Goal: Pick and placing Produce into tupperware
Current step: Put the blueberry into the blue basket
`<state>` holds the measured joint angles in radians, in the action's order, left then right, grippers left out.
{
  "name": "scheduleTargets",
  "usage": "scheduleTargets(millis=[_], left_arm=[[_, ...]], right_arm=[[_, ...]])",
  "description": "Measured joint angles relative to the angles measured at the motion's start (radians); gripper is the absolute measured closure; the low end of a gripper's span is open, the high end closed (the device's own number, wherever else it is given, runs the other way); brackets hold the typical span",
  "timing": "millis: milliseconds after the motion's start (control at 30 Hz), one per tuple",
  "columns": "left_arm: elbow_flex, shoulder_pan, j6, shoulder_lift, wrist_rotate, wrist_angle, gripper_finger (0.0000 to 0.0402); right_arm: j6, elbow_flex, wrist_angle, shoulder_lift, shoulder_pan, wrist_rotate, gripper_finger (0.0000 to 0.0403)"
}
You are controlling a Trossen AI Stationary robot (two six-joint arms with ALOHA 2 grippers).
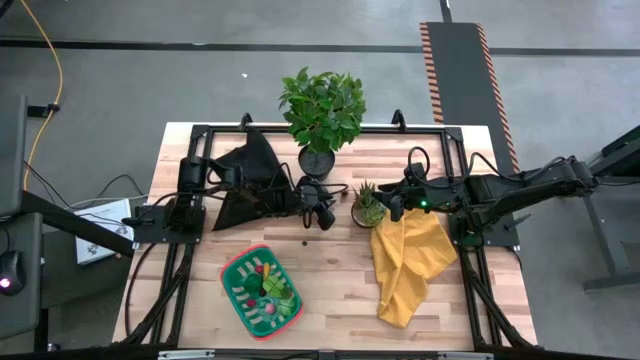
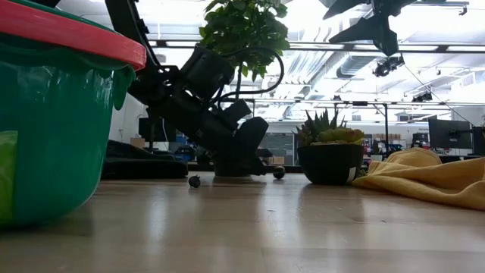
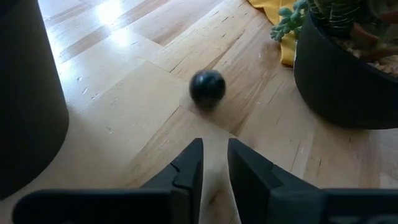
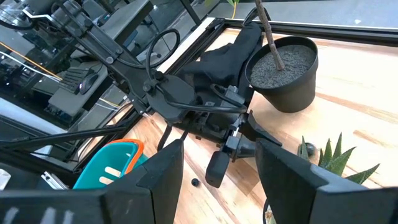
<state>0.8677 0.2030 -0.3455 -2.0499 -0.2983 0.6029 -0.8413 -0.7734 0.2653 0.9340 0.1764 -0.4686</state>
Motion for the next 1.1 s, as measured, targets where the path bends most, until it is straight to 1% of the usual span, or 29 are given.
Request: scheduleTargets(millis=[400, 567, 800, 967, 1100], left_arm=[[0.000, 0.000, -0.002, 0.000, 0.000, 0.000, 0.0377], [0.000, 0.000, -0.003, 0.000, 0.003, 0.000, 0.0374], [0.000, 0.000, -0.003, 0.004, 0.084, 0.000, 0.0360], [0.000, 0.000, -0.003, 0.035, 0.137, 0.002, 0.0362], [0.001, 0.000, -0.001, 0.077, 0.145, -0.008, 0.0366]], right_arm=[[-0.003, 0.000, 0.000, 0.000, 0.000, 0.000, 0.0212], [-0.003, 0.000, 0.000, 0.000, 0.000, 0.000, 0.0212], [-0.003, 0.000, 0.000, -0.001, 0.000, 0.000, 0.0212], [0.004, 0.000, 0.001, -0.025, 0.000, -0.014, 0.0212], [0.014, 0.000, 0.000, -0.063, 0.000, -0.049, 0.0212]])
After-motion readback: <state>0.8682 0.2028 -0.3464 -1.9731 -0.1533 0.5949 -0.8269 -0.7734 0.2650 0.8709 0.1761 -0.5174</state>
